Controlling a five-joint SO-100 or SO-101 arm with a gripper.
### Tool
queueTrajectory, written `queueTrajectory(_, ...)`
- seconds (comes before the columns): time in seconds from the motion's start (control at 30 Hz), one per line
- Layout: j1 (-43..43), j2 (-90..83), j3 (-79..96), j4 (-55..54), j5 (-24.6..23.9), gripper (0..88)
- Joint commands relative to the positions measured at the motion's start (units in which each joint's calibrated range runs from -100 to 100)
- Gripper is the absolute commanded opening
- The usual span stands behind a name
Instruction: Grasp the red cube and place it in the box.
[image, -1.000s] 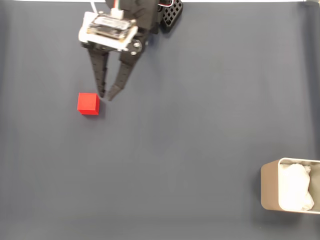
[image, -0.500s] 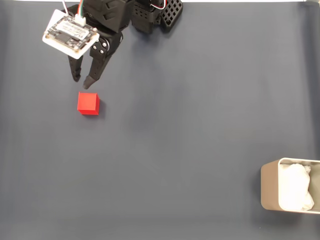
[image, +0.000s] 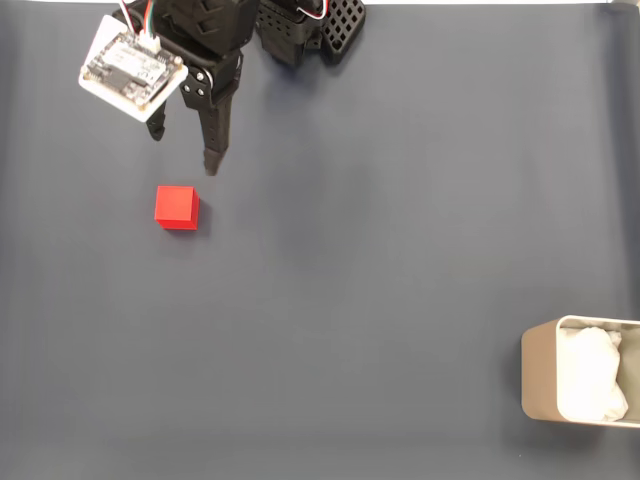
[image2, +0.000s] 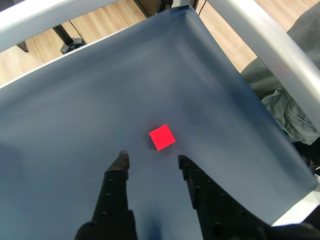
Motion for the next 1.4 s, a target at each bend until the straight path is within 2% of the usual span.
queueTrajectory(0.0,0.83,0.41,0.31,-2.67,1.03,27.2)
queueTrajectory(0.37,2.39,3.88,6.69,-14.81,1.86,34.0)
queueTrajectory(0.9,3.74,7.52,19.38,-30.63,3.52,36.6)
queueTrajectory(1.37,4.38,13.24,22.57,-39.81,4.79,37.3)
